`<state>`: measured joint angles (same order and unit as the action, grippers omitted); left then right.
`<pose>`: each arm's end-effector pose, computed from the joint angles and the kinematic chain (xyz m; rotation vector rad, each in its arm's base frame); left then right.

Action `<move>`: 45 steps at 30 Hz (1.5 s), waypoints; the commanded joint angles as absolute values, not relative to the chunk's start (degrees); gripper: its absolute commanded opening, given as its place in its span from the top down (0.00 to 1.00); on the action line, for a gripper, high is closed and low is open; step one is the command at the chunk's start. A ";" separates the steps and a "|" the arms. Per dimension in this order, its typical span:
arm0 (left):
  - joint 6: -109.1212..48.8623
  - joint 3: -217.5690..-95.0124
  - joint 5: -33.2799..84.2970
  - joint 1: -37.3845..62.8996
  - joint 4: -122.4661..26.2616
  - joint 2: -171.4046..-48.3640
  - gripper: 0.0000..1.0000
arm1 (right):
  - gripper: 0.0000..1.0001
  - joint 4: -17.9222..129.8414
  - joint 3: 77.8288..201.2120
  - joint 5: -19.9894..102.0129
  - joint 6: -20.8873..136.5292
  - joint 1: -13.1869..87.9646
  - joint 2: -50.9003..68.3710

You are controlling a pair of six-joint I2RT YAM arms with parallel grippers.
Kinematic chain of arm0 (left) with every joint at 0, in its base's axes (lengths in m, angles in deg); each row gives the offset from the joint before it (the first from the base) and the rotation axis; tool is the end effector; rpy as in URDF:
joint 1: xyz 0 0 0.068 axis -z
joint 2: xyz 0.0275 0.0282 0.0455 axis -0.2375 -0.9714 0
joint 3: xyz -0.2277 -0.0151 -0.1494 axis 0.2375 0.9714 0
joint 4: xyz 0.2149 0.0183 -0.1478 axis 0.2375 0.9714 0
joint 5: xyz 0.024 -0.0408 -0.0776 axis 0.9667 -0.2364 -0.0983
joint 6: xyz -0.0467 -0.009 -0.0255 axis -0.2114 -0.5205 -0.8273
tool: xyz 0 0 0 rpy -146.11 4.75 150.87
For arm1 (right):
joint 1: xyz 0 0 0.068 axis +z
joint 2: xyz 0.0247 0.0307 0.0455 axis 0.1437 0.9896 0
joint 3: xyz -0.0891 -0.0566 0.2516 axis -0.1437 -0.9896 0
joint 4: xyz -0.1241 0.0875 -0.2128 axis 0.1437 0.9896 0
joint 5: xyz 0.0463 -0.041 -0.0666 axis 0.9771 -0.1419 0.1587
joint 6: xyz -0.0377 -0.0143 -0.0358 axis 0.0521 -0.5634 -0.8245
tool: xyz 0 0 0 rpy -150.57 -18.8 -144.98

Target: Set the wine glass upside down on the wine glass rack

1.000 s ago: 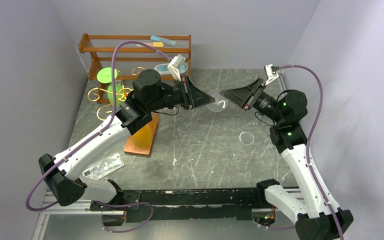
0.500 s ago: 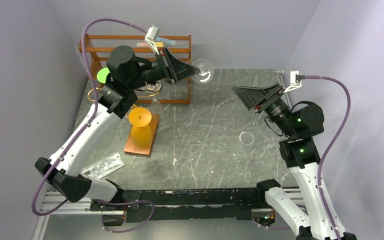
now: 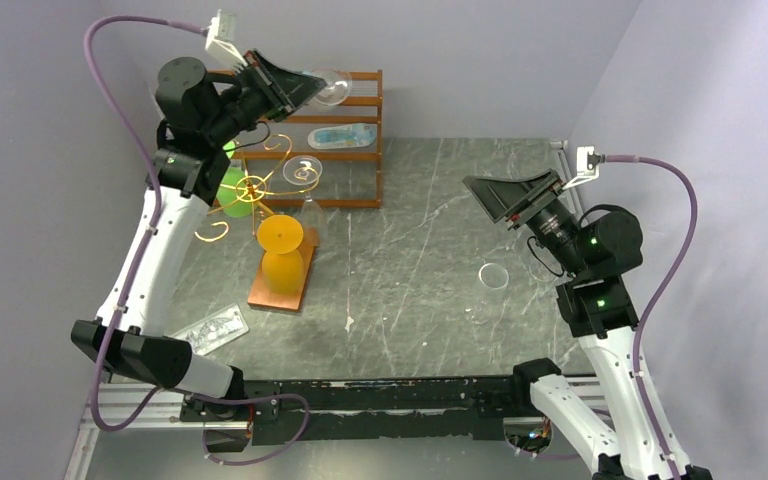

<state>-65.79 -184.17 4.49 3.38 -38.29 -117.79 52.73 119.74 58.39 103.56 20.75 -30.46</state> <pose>0.2915 -0.1080 0.5202 0.0533 1.5637 -1.2641 0.1418 0.0468 0.4375 0.0855 1.4142 1.2334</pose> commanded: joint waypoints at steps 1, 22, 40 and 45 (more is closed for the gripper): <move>-60.98 -185.73 12.91 -1.15 -33.19 -114.34 0.95 | 0.10 53.13 118.62 58.77 103.25 20.76 -30.15; -68.19 -172.64 9.36 -13.57 -31.48 -110.44 0.95 | 0.12 57.36 117.00 58.97 104.14 20.74 -29.30; -71.51 -163.70 1.04 -18.22 -33.68 -106.78 0.95 | 0.13 58.70 116.16 58.27 104.06 20.75 -29.56; -72.52 -163.22 -1.51 -19.10 -33.53 -106.19 0.95 | 0.13 58.62 115.93 58.27 104.27 20.79 -29.47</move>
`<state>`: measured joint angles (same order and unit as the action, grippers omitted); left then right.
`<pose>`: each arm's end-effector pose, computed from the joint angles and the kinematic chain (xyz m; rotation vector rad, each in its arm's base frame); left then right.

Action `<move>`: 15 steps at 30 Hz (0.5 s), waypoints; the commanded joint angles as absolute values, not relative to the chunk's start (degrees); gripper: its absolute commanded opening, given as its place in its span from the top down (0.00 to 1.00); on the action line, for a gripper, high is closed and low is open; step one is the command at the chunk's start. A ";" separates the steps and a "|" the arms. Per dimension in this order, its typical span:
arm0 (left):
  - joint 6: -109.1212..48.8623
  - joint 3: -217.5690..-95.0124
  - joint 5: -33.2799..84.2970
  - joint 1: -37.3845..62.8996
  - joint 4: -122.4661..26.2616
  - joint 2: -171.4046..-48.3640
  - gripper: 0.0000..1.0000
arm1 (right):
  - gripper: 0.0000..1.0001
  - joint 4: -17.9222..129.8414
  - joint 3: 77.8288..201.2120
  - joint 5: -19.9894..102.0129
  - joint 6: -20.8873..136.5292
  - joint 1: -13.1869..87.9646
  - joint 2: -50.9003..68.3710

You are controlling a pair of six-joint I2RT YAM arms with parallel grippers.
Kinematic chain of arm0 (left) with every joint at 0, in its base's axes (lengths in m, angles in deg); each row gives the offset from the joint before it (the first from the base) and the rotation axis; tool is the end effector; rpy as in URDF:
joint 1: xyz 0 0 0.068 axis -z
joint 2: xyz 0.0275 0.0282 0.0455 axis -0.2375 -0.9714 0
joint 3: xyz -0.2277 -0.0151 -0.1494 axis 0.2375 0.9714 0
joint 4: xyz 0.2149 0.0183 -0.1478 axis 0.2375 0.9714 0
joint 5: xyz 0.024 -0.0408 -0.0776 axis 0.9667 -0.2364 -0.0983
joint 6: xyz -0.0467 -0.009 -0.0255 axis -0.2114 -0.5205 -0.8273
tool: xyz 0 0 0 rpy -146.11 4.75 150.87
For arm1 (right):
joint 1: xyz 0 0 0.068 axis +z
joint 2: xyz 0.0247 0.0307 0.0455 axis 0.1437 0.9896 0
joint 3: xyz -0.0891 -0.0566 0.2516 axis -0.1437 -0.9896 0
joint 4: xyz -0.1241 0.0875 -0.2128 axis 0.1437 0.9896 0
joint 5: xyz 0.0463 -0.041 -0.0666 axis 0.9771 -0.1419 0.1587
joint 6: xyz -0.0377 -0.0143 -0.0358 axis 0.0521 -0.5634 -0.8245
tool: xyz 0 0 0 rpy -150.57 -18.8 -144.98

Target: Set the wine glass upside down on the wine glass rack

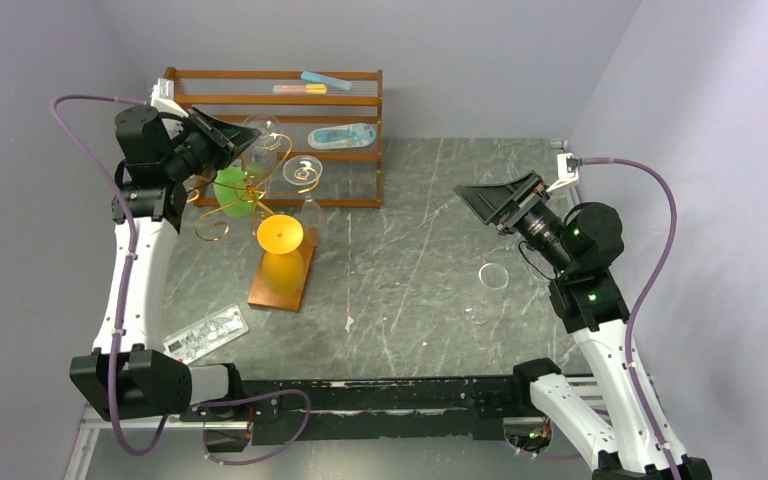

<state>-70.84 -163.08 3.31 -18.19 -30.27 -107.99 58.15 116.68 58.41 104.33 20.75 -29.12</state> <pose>0.2869 0.0042 0.4309 -0.4964 1.7823 -1.0597 0.1576 0.0503 0.4068 0.1770 1.5822 1.2327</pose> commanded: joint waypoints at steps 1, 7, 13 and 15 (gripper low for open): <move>-72.51 -163.16 -1.92 -19.10 -33.28 -106.20 0.95 | 0.13 58.50 115.85 58.25 104.34 20.77 -29.46; -71.43 -162.40 -1.10 -19.11 -31.00 -105.09 0.95 | 0.14 57.93 115.40 58.65 104.91 20.79 -29.25; -69.37 -162.95 -0.39 -19.15 -28.18 -104.48 0.95 | 0.14 58.15 115.37 58.18 104.88 20.79 -29.28; -69.47 -162.40 -0.92 -19.19 -28.43 -104.19 0.95 | 0.14 58.26 115.48 58.11 104.80 20.74 -29.20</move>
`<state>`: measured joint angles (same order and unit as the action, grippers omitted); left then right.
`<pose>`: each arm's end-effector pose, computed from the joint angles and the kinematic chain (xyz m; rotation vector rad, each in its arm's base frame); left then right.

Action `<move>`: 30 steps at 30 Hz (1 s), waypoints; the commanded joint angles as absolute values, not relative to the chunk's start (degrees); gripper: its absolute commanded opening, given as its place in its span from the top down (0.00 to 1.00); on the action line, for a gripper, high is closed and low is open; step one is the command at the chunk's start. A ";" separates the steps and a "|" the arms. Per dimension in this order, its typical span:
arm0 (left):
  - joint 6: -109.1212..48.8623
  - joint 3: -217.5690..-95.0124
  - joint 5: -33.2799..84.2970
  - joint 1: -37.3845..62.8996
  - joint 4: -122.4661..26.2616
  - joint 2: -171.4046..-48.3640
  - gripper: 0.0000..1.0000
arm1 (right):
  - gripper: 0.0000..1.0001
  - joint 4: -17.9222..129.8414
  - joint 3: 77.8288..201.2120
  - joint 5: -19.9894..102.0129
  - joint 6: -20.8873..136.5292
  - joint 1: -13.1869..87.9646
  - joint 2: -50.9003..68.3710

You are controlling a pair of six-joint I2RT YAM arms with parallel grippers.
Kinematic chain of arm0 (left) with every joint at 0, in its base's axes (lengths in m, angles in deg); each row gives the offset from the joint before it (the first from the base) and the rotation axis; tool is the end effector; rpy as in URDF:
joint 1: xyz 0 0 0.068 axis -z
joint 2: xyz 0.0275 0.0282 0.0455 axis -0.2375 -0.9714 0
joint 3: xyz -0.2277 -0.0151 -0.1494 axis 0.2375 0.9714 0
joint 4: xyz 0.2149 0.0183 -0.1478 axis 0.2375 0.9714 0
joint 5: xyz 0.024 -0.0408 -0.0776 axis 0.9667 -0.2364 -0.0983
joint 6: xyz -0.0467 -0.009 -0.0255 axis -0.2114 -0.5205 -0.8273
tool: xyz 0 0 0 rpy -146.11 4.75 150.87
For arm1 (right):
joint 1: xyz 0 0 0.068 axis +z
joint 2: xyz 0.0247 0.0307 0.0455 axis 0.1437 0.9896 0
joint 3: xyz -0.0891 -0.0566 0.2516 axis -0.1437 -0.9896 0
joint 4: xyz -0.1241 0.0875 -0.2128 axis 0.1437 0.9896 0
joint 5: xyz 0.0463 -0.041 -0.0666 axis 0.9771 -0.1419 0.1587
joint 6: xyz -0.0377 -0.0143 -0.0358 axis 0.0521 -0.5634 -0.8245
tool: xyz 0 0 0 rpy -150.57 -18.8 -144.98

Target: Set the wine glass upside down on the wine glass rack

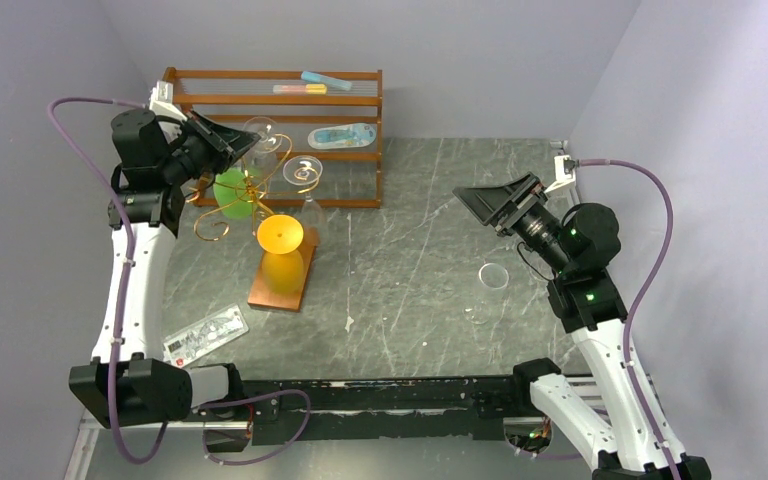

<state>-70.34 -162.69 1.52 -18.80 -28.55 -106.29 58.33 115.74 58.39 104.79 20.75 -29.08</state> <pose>0.2768 0.0055 0.4334 -0.4791 1.7943 -1.0729 0.1596 0.0507 0.4008 0.1938 1.6024 1.2367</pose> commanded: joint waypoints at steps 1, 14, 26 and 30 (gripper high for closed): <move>-69.75 -162.04 -1.32 -19.19 -28.80 -104.06 0.95 | 0.14 58.30 115.49 58.05 104.80 20.74 -29.24; -71.47 -158.84 -7.92 -19.19 -31.84 -102.38 0.95 | 0.15 57.49 114.59 58.14 105.66 20.79 -28.98; -73.32 -160.82 -10.16 -17.73 -35.80 -105.70 0.95 | 0.16 57.65 113.93 57.24 106.57 20.74 -29.54; -74.09 -161.32 -9.24 -16.21 -37.29 -106.24 0.95 | 0.16 58.41 114.25 56.53 106.35 20.76 -29.91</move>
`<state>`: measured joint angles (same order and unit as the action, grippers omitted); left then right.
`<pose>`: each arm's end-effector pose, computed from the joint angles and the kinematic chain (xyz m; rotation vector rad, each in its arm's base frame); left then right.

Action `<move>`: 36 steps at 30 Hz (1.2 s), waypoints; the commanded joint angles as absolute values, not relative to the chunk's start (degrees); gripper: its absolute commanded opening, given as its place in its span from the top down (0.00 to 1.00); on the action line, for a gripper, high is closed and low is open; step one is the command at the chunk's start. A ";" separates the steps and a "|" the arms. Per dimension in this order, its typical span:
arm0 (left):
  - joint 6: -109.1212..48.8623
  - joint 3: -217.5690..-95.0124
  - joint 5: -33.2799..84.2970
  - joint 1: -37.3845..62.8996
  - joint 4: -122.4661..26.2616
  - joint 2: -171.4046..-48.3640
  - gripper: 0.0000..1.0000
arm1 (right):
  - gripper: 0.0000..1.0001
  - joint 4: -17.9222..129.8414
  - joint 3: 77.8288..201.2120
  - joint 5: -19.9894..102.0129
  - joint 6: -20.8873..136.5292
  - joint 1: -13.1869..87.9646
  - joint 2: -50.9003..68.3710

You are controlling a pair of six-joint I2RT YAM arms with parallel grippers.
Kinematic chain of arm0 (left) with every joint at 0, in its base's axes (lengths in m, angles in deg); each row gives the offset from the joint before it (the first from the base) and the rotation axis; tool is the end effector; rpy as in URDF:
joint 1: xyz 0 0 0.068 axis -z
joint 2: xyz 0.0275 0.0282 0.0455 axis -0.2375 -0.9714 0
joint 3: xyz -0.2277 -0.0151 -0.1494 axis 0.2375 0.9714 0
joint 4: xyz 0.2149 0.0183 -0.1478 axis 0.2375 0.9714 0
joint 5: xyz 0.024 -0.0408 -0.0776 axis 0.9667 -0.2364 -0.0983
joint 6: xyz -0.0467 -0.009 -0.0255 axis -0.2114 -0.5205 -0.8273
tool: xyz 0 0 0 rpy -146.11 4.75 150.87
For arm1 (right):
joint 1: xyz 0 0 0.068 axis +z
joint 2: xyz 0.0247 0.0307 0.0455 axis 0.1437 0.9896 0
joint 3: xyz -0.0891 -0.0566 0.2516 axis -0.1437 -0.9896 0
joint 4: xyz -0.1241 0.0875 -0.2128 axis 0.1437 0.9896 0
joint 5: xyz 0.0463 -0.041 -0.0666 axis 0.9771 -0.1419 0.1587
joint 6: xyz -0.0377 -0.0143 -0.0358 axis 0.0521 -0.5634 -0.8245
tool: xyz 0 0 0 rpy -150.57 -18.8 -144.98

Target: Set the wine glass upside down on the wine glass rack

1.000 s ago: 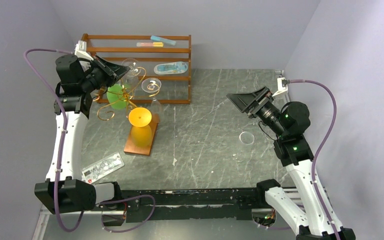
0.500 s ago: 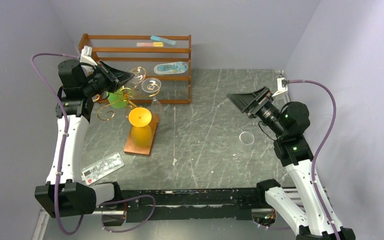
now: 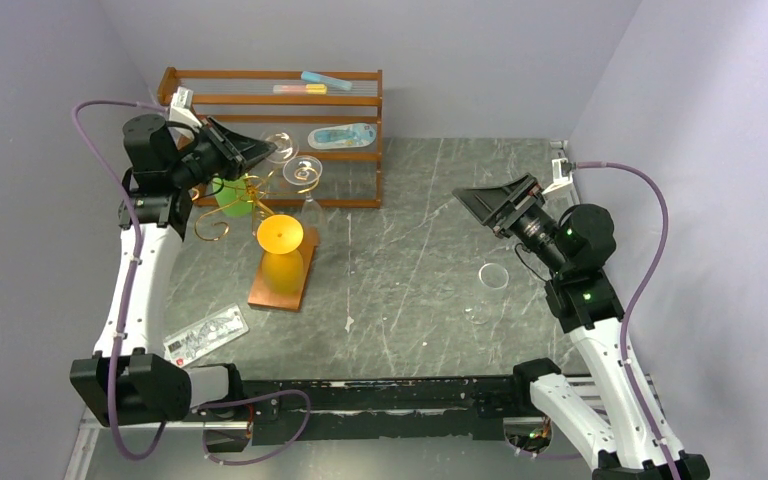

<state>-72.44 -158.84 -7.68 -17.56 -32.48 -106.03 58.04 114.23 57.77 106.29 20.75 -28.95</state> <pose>0.2778 -0.0051 0.4193 -0.3701 1.8445 -1.2481 0.1630 0.0511 0.3921 0.2365 1.6236 1.2466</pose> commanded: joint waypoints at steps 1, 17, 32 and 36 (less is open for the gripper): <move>-74.39 -161.30 -9.10 -15.91 -37.78 -106.53 0.95 | 0.16 58.44 114.17 56.43 106.44 20.79 -29.97; -71.50 -165.42 -2.36 -15.28 -35.97 -111.18 0.95 | 0.16 59.10 114.27 56.12 105.84 20.78 -29.72; -69.44 -165.08 1.15 -15.82 -33.35 -110.43 0.95 | 0.16 58.88 113.63 56.09 105.89 20.79 -29.46; -67.87 -165.06 2.41 -16.28 -31.11 -109.92 0.95 | 0.16 58.71 113.55 56.39 105.94 20.77 -29.29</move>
